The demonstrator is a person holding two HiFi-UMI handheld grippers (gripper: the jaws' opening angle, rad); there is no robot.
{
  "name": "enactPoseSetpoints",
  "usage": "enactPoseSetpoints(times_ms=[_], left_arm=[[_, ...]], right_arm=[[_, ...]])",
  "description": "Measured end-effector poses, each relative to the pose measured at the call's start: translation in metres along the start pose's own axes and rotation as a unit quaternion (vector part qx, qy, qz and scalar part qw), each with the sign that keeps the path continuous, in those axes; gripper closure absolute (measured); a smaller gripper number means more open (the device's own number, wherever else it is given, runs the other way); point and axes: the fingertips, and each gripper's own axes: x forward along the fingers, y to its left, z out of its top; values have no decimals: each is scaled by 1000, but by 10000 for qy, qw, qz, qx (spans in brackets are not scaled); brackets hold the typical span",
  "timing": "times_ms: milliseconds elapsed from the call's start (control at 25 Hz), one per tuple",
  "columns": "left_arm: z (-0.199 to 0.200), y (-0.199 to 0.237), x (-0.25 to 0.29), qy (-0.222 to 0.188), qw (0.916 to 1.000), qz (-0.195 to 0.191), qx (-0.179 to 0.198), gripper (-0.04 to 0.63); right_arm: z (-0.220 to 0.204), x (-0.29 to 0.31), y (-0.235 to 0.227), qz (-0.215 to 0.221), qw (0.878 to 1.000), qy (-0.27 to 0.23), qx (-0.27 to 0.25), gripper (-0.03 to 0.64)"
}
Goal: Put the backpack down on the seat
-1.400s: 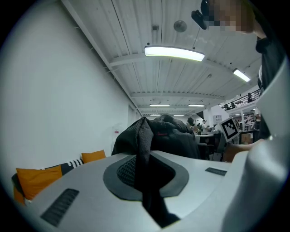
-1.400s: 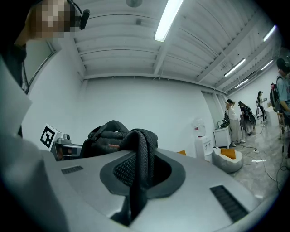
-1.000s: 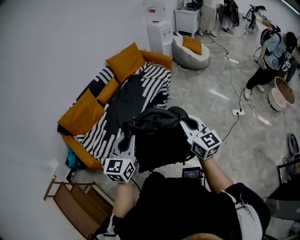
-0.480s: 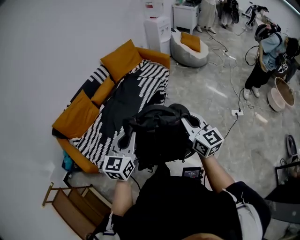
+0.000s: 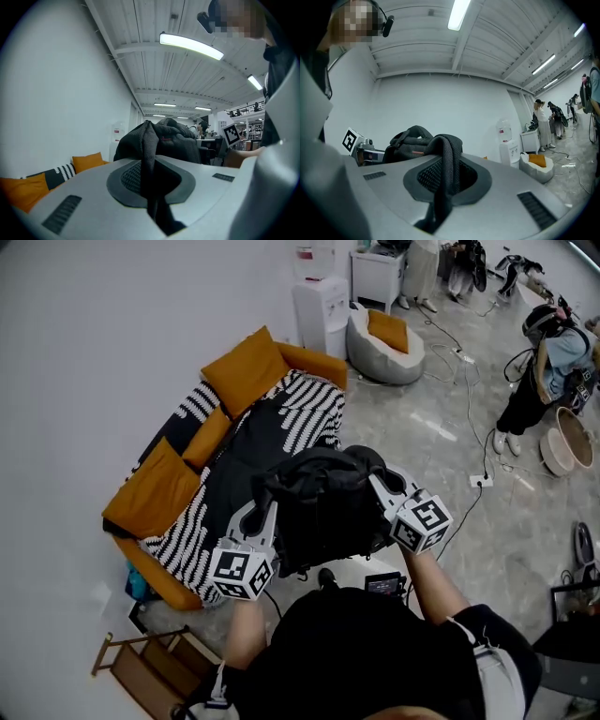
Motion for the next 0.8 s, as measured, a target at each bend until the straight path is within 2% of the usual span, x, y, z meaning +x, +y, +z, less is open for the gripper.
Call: enactPoseSetpoints(times_ms=[400,800], left_arm=[[26,72,63,-239,9997,-99,51,561],[30,111,106,-160,9998,-142,-33,561]], right_arm=[[20,88,-32,42,9998,-206,0,571],[12,134,-62,-29,10000,4,94,571]])
